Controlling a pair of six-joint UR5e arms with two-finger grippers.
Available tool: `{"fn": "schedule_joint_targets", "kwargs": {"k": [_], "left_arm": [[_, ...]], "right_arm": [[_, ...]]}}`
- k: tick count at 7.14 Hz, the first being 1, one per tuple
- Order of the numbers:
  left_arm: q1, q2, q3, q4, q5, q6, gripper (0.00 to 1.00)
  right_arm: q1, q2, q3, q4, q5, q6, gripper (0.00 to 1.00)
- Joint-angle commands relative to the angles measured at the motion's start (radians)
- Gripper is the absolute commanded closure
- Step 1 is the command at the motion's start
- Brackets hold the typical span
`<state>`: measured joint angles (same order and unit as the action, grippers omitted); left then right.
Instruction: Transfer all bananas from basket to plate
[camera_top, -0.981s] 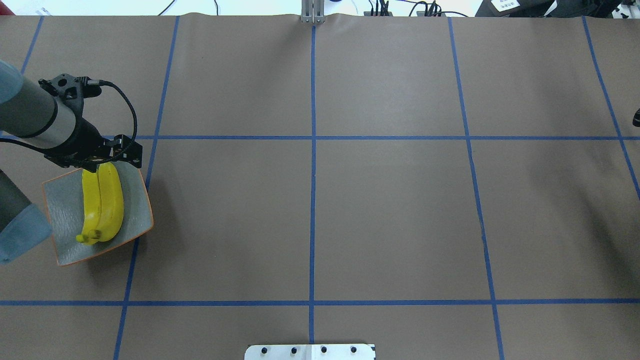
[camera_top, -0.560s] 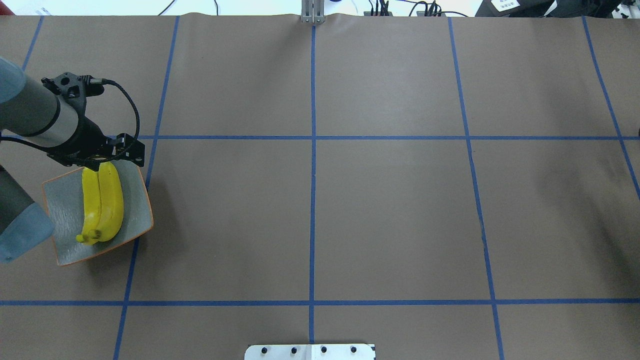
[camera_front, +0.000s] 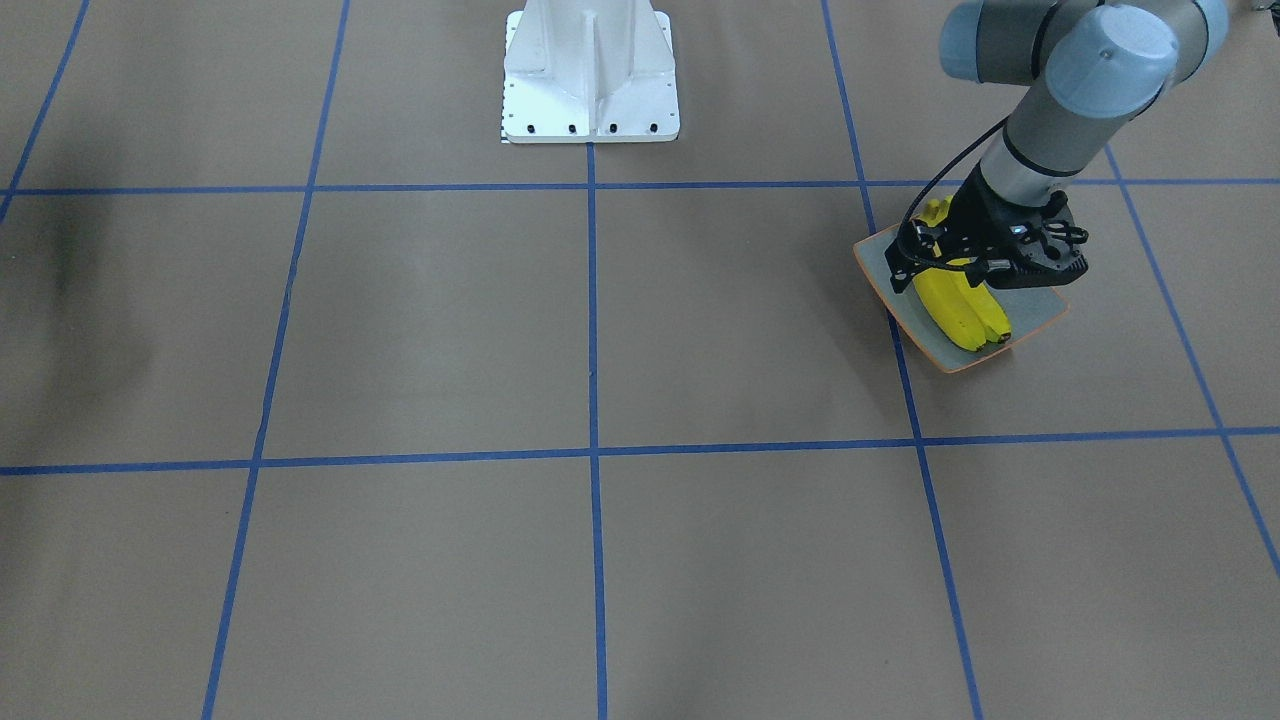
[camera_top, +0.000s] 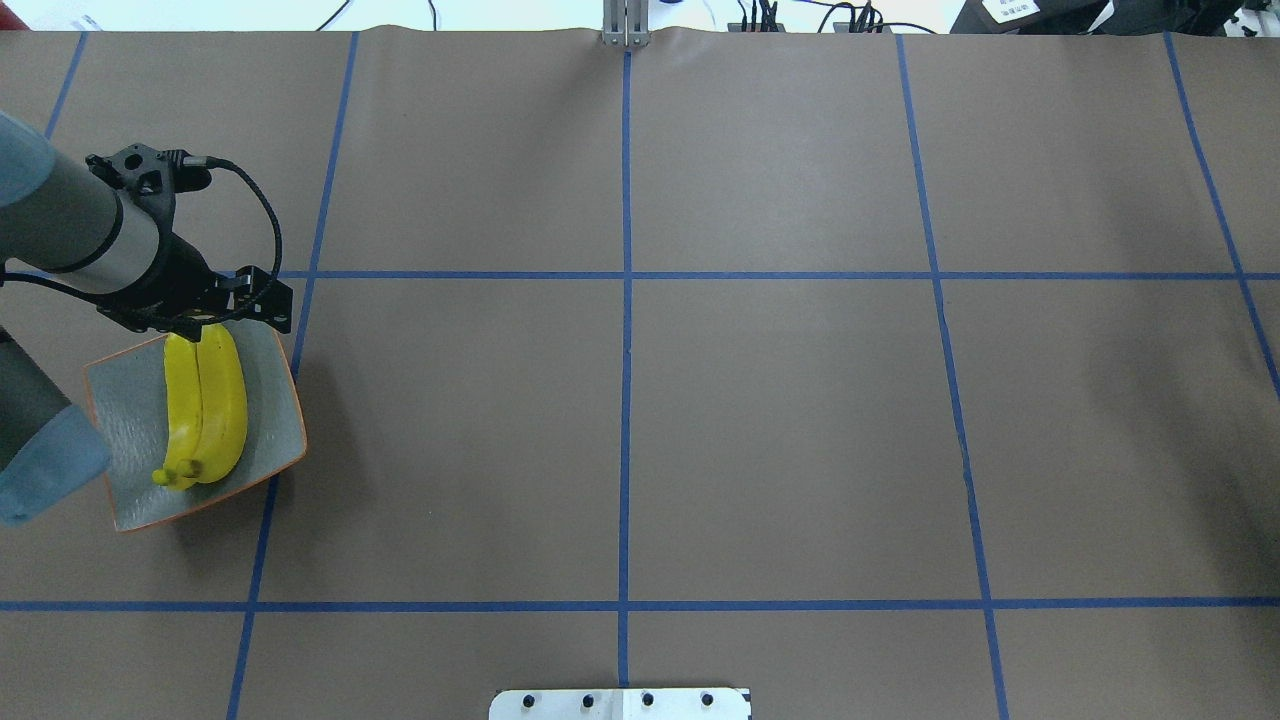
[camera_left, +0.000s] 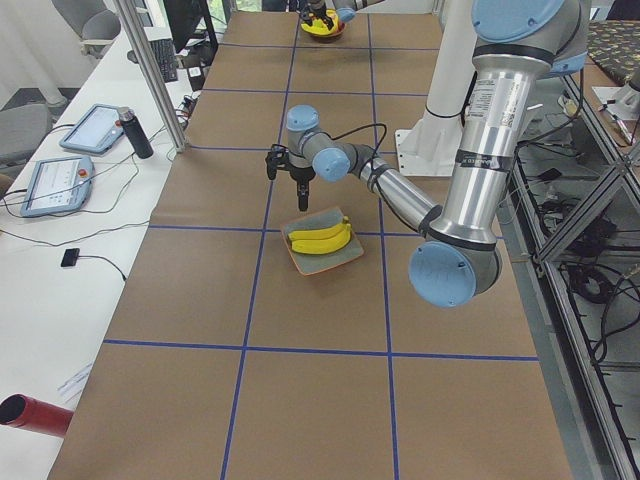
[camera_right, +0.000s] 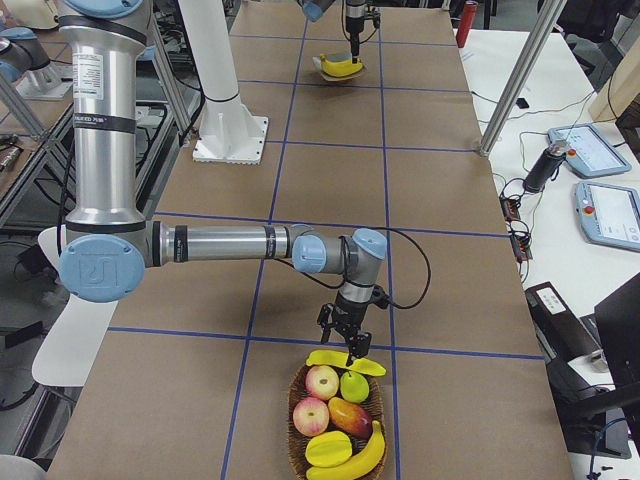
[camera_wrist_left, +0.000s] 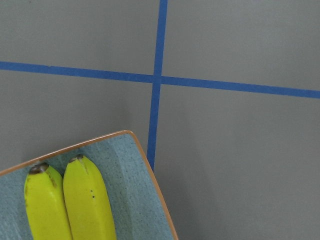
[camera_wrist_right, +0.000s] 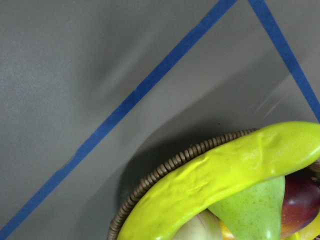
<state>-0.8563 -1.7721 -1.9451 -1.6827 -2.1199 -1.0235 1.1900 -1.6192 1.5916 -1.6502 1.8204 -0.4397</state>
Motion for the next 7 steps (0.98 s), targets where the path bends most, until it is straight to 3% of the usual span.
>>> {"fn": "schedule_joint_targets", "kwargs": {"k": [1, 7], "left_arm": [[0.005, 0.0, 0.0, 0.0, 0.0, 0.0, 0.0], [0.014, 0.0, -0.002, 0.0, 0.0, 0.0, 0.0]], "right_arm": [[-0.012, -0.005, 0.004, -0.002, 0.013, -0.002, 0.07], [-0.061, -0.07, 0.05, -0.003, 0.028, 0.001, 0.12]]}}
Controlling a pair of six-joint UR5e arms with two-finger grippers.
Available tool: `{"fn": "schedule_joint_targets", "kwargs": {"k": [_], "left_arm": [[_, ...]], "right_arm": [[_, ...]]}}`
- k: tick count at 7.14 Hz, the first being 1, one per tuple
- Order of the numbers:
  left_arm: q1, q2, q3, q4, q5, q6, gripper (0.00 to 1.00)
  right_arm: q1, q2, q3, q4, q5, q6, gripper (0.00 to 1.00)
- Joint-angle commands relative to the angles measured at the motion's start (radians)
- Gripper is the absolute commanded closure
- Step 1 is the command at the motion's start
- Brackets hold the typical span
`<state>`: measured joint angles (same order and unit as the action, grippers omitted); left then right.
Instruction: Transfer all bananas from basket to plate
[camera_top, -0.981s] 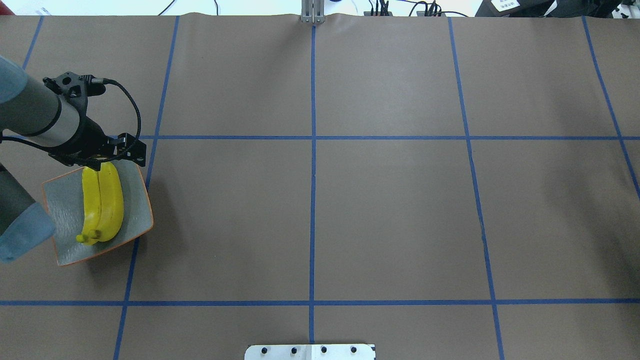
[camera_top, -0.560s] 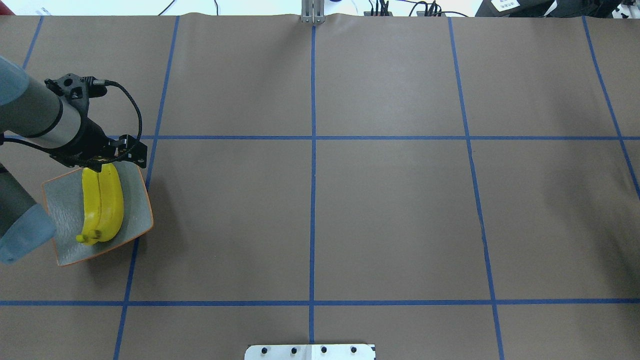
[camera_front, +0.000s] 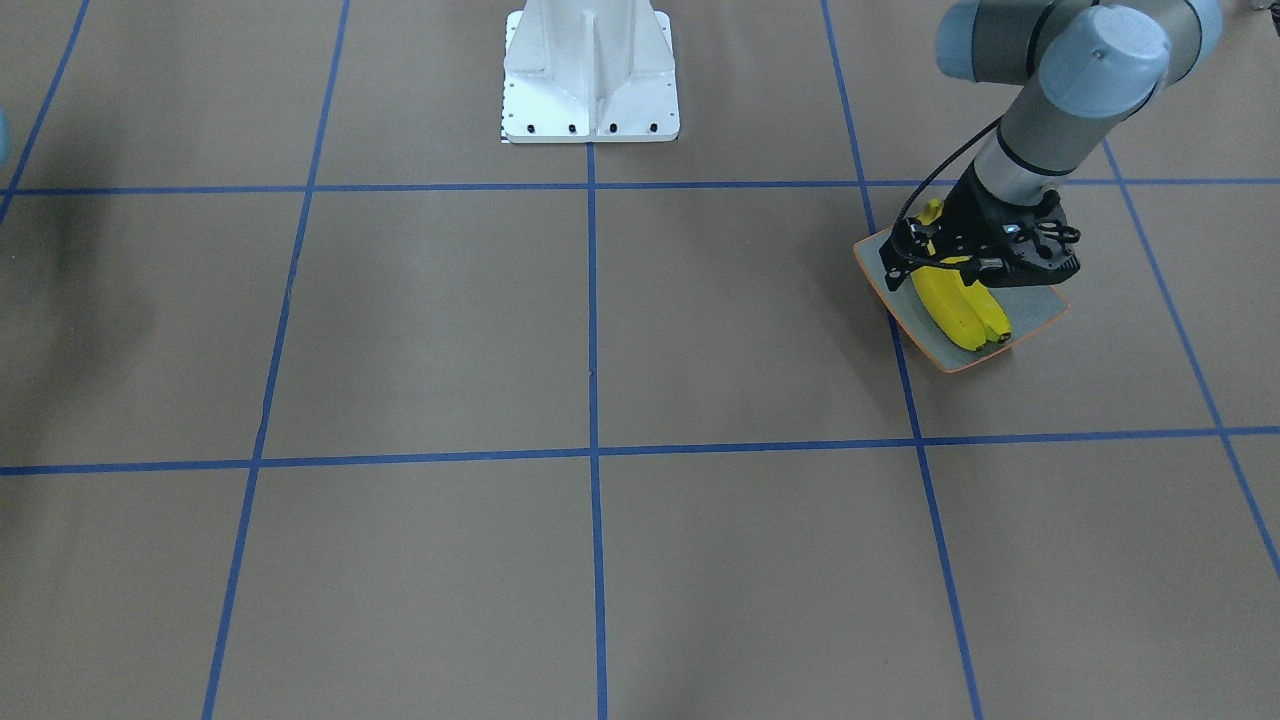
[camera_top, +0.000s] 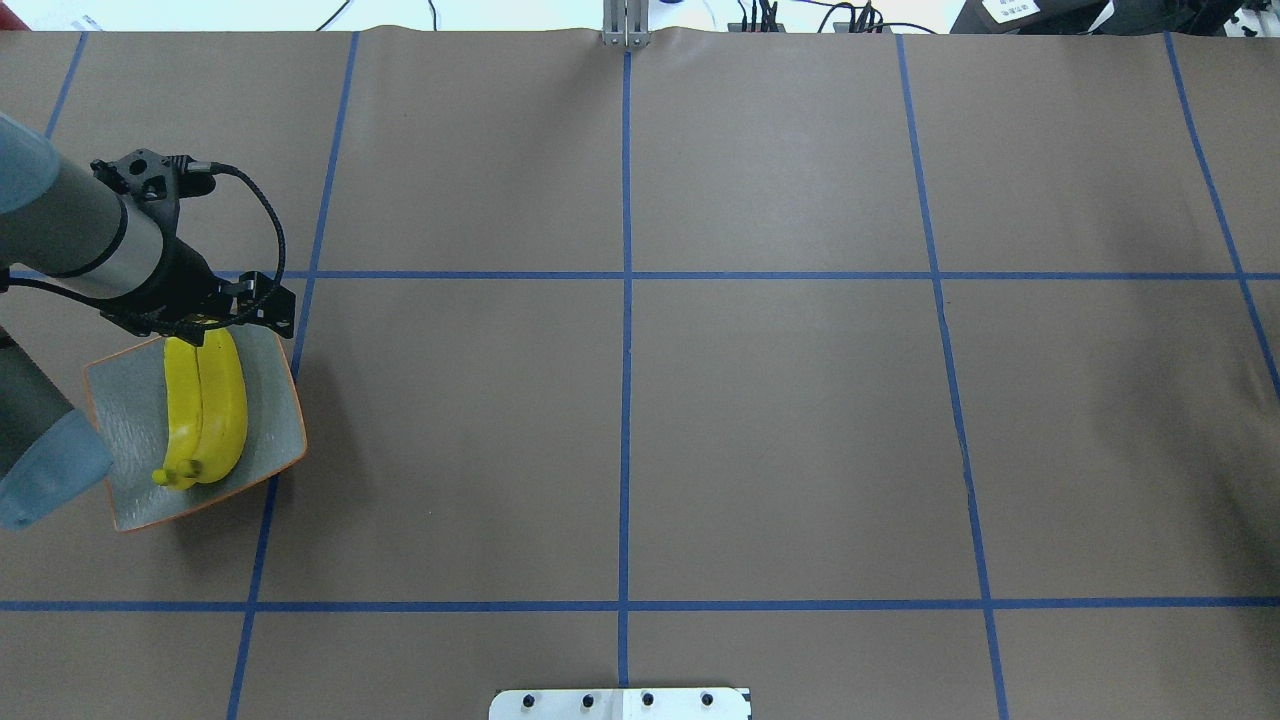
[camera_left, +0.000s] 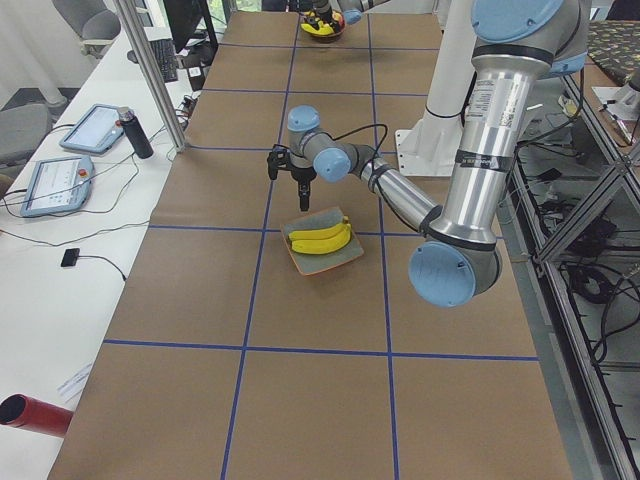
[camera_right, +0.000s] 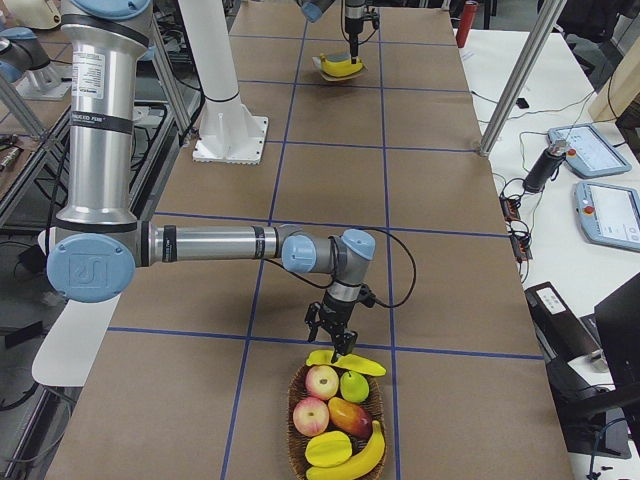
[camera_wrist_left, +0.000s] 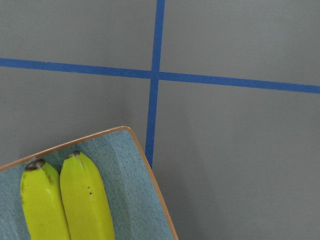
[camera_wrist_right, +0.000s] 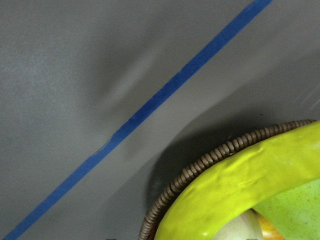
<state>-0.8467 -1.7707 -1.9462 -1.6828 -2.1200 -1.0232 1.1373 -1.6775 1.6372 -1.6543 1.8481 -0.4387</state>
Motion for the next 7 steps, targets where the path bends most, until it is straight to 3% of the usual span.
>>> {"fn": "schedule_joint_targets", "kwargs": {"k": [1, 3, 5, 7], "left_arm": [[0.009, -0.001, 0.0, 0.0, 0.002, 0.0, 0.0], [0.027, -0.001, 0.001, 0.0, 0.014, 0.0, 0.0], [0.035, -0.001, 0.001, -0.002, 0.014, 0.0, 0.0], [0.037, -0.001, 0.001, -0.002, 0.014, 0.0, 0.0]], "right_arm": [[-0.01, -0.017, 0.004, 0.002, -0.001, -0.002, 0.12], [-0.01, -0.025, 0.003, 0.004, -0.009, -0.002, 0.15], [-0.01, -0.024, 0.003, 0.004, -0.01, 0.006, 0.28], [-0.011, -0.021, -0.002, 0.004, -0.012, 0.014, 0.29]]}}
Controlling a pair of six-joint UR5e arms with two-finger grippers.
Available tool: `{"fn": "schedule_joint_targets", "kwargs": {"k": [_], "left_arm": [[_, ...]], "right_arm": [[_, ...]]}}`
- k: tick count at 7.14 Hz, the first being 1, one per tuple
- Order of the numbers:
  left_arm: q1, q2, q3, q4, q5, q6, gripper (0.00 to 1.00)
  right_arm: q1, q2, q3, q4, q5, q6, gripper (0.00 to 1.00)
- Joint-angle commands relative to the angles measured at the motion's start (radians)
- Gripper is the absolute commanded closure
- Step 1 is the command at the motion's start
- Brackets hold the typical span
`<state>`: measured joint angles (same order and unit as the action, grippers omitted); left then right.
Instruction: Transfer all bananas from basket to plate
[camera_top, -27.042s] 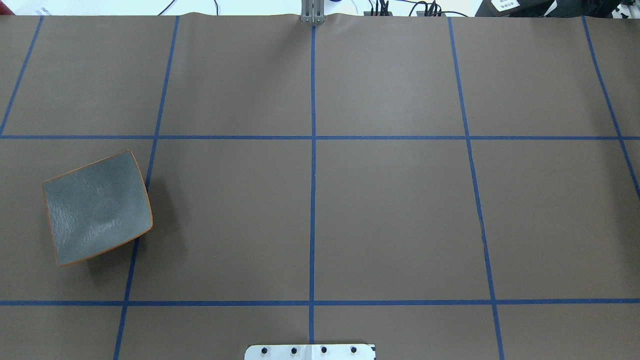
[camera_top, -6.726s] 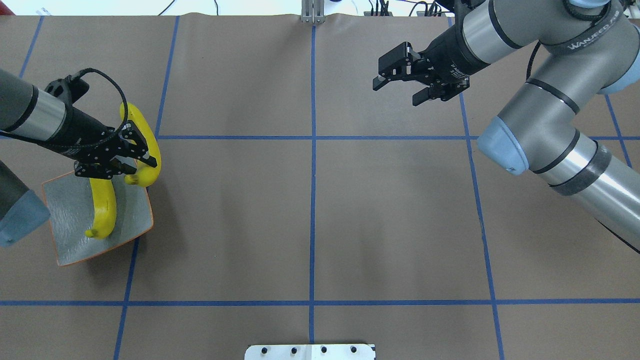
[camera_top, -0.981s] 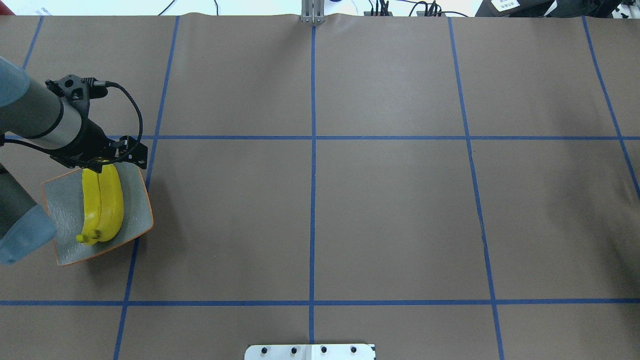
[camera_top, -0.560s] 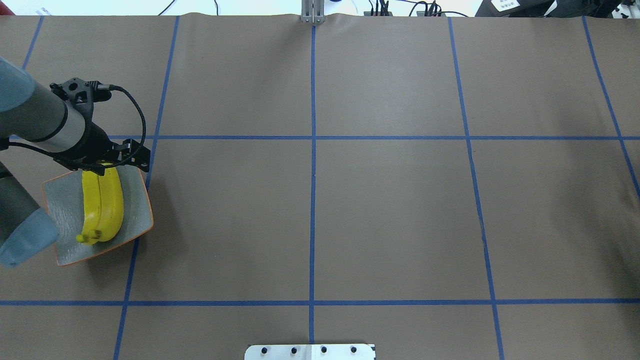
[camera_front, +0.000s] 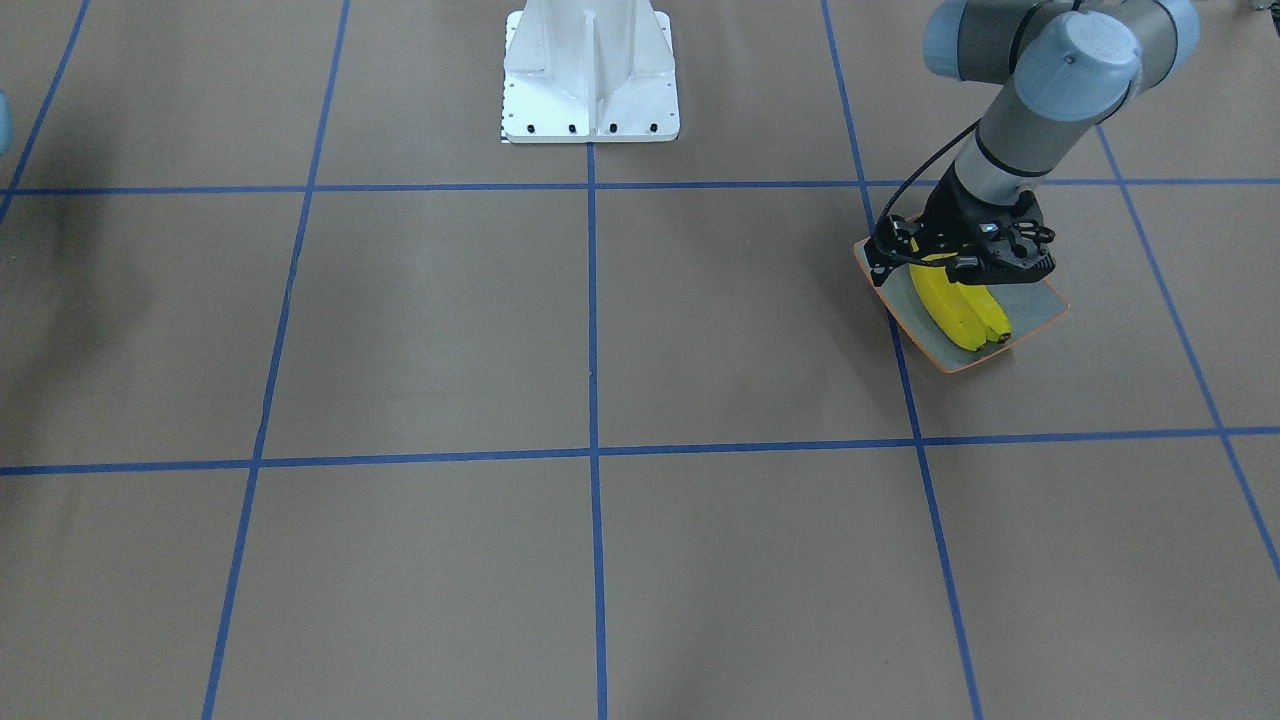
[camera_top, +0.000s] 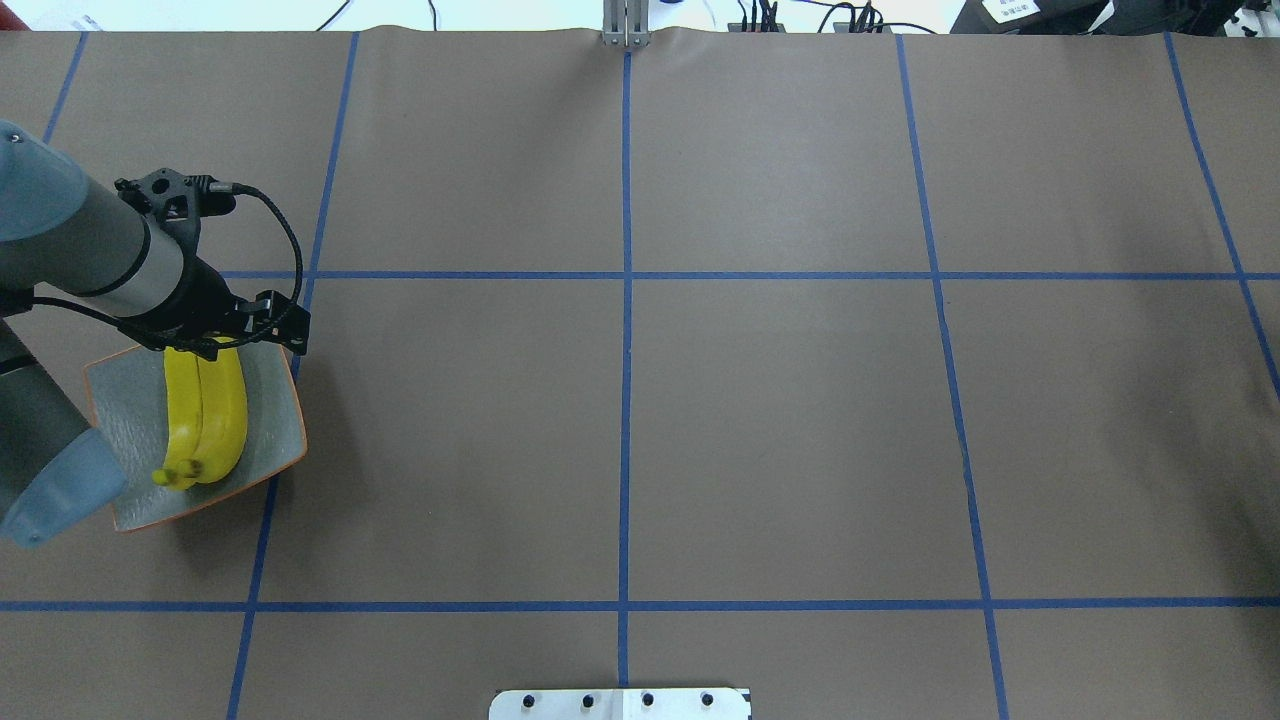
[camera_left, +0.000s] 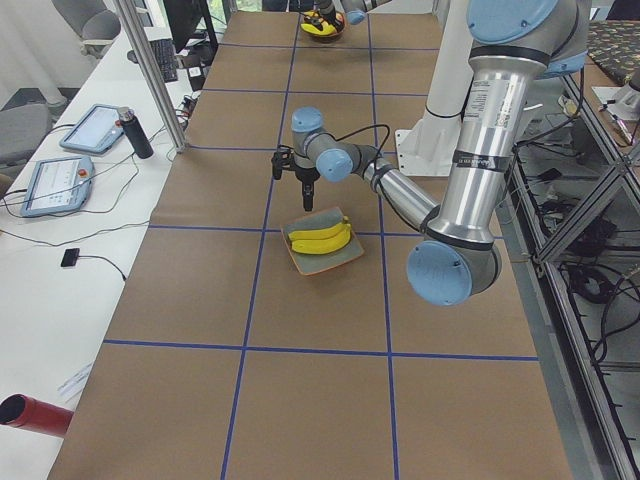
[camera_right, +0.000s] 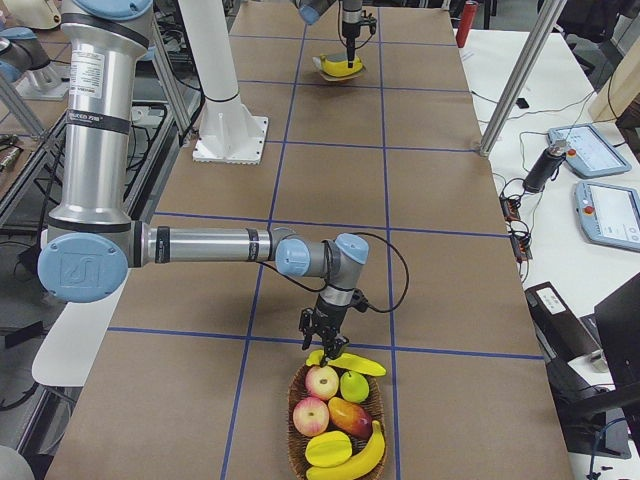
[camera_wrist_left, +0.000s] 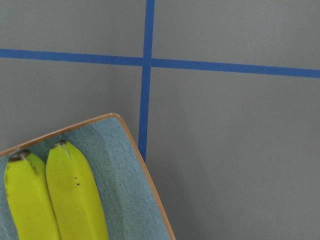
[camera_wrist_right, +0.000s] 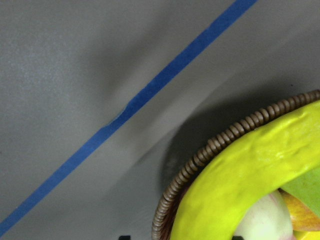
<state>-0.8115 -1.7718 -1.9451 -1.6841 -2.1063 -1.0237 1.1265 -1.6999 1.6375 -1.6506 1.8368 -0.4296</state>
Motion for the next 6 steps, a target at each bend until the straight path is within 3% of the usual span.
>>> {"fn": "schedule_joint_targets", "kwargs": {"k": [1, 6], "left_arm": [[0.008, 0.0, 0.0, 0.0, 0.0, 0.001, 0.0], [0.009, -0.002, -0.002, 0.0, 0.0, -0.001, 0.0]], "right_arm": [[-0.001, 0.005, -0.004, 0.0, -0.002, 0.003, 0.3], [-0.001, 0.009, -0.016, 0.0, -0.005, 0.003, 0.33]]}}
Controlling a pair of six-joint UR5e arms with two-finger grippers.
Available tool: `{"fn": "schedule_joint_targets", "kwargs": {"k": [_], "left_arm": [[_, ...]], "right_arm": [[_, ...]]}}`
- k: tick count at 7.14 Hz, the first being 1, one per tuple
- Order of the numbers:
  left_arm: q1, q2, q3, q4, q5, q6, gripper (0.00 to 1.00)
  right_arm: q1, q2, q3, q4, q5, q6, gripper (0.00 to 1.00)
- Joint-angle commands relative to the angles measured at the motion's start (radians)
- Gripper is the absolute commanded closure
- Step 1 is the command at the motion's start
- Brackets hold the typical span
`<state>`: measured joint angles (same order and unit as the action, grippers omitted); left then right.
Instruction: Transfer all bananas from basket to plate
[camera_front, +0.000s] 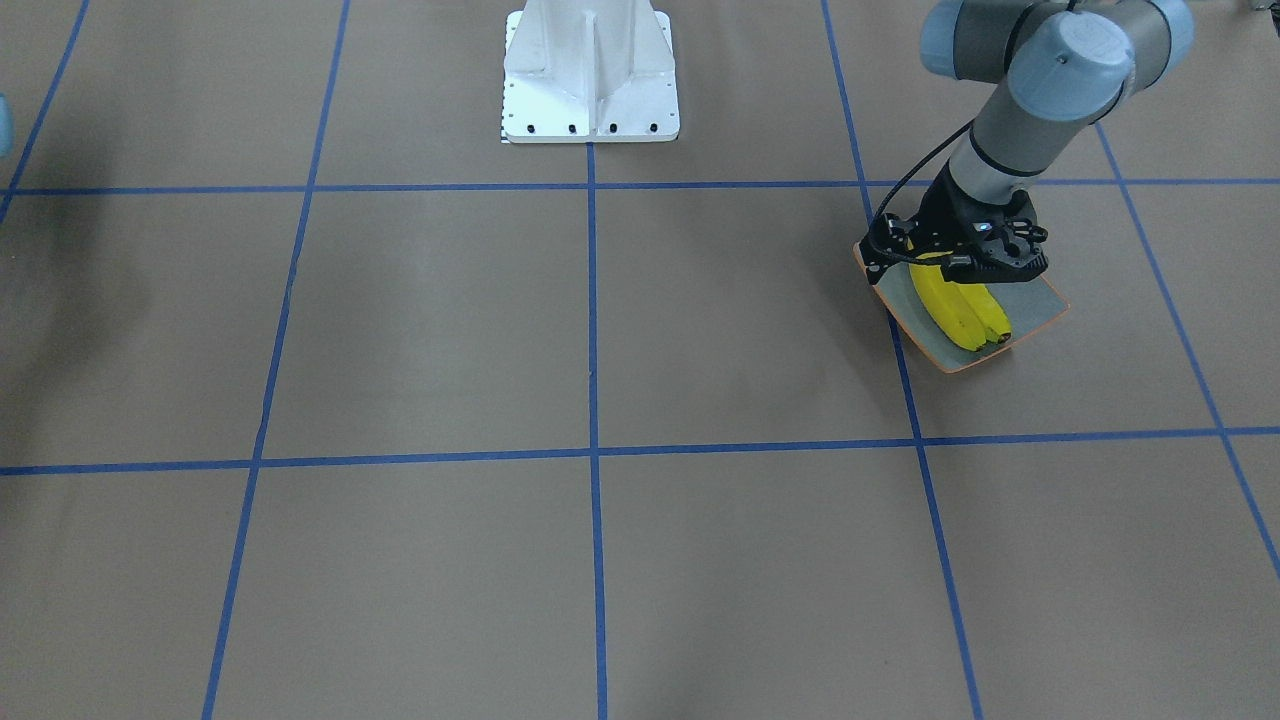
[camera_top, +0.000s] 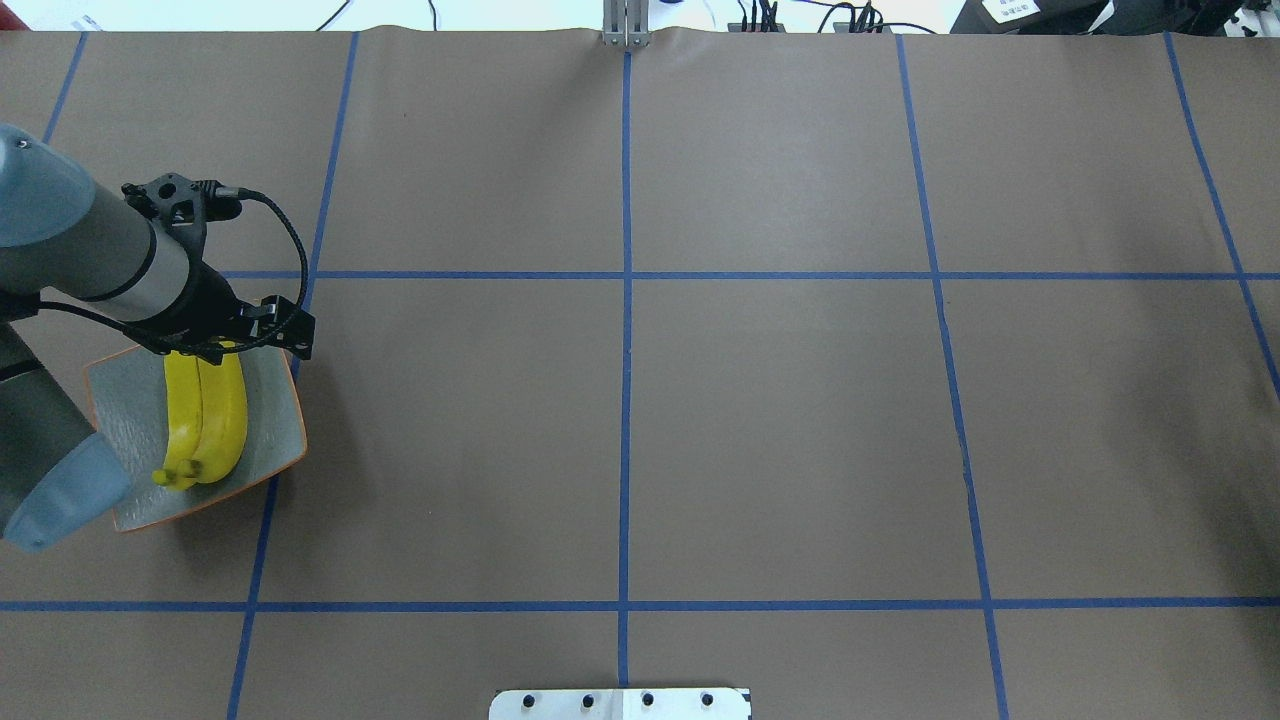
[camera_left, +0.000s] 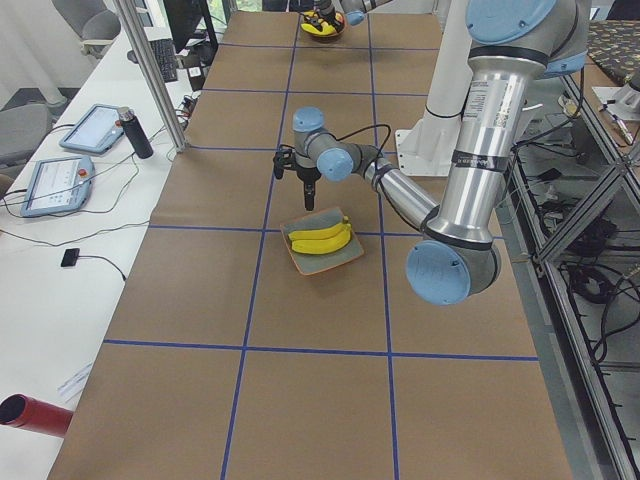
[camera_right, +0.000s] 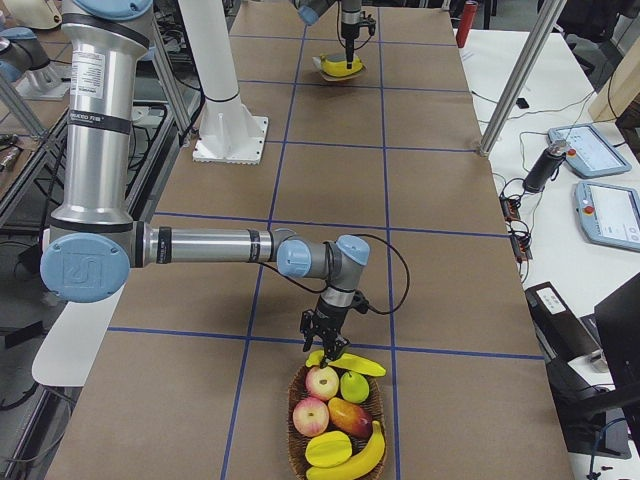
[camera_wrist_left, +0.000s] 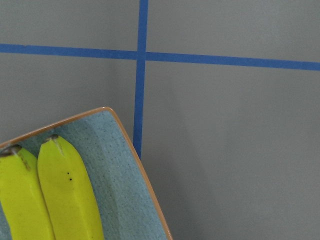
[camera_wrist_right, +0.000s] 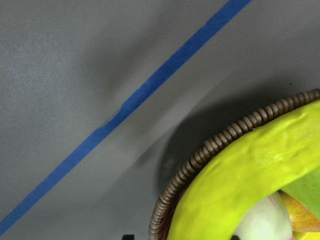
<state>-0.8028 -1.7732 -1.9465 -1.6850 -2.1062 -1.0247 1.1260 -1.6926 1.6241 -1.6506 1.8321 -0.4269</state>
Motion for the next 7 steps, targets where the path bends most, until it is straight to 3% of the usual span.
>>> {"fn": "schedule_joint_targets", "kwargs": {"k": [1, 7], "left_arm": [[0.004, 0.0, 0.001, 0.001, 0.0, 0.0, 0.0], [0.014, 0.0, 0.001, -0.001, 0.0, 0.0, 0.0]], "right_arm": [[0.0, 0.002, -0.004, 0.0, -0.002, -0.001, 0.33], [0.0, 0.014, -0.019, 0.002, -0.027, 0.0, 0.37]]}}
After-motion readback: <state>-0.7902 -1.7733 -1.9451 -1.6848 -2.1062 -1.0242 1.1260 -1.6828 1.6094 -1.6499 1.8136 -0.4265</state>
